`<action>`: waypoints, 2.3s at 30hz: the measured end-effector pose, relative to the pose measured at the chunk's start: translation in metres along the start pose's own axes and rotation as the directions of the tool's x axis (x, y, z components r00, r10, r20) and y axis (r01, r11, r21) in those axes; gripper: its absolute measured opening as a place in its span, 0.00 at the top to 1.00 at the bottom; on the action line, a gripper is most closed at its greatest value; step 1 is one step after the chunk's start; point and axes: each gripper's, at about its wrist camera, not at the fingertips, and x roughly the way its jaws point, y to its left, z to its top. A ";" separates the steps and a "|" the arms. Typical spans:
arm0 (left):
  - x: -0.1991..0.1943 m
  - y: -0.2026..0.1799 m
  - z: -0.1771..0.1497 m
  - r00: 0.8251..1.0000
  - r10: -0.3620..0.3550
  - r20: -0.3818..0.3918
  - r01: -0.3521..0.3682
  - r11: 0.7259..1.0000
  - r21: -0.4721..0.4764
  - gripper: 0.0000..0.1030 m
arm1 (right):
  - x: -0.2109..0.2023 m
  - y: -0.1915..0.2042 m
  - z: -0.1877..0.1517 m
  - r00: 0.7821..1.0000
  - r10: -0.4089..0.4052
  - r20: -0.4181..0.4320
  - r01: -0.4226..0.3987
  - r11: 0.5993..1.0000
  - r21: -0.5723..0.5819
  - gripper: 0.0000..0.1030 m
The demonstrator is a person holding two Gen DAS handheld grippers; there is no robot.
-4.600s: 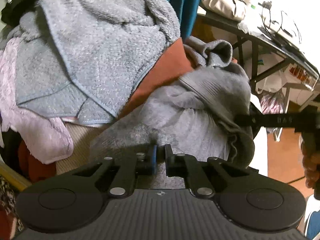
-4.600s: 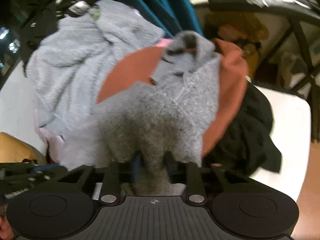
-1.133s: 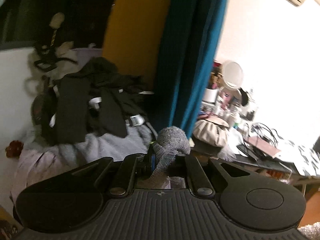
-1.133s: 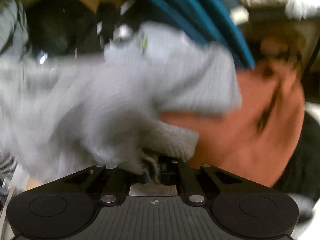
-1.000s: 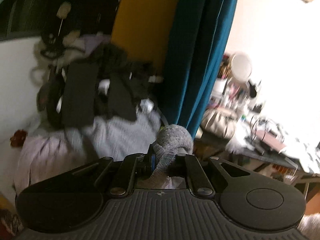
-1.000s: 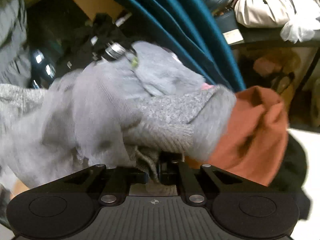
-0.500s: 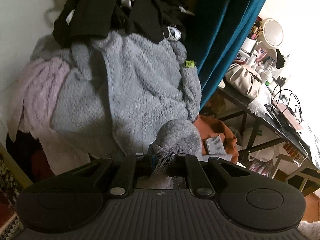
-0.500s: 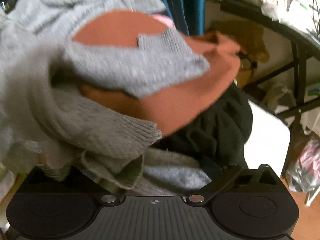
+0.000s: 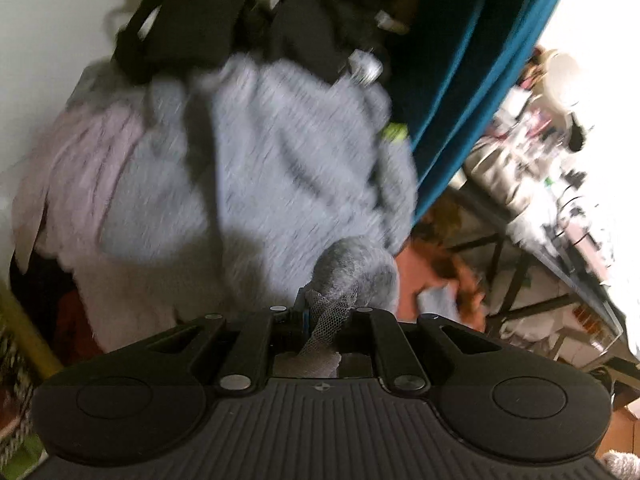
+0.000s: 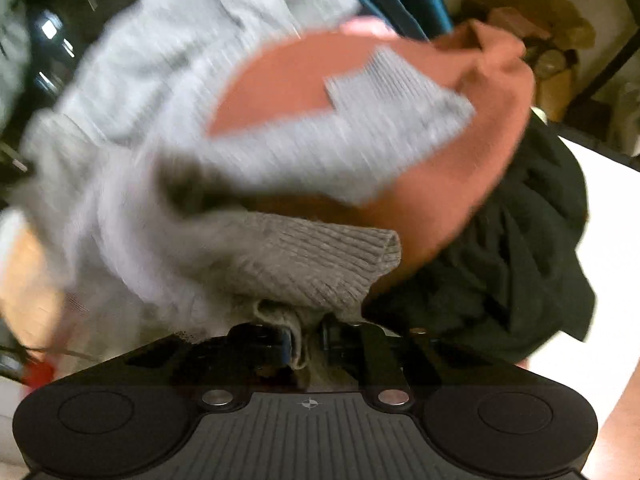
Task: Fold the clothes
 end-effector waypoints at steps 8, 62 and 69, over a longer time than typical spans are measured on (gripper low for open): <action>-0.047 -0.072 0.065 0.953 -0.147 0.267 0.098 0.977 0.188 0.90 | -0.060 0.043 0.107 0.931 0.161 0.327 -0.155 0.987 -0.044 0.92; 0.105 0.041 0.032 0.959 0.026 -0.282 0.029 0.981 0.190 0.26 | 0.034 0.073 0.075 0.979 -0.090 0.182 0.103 0.993 -0.063 0.07; 0.108 0.045 0.031 0.957 0.023 -0.291 0.033 0.982 0.185 0.22 | 0.024 0.046 0.061 0.971 -0.133 0.199 0.118 0.990 0.082 0.01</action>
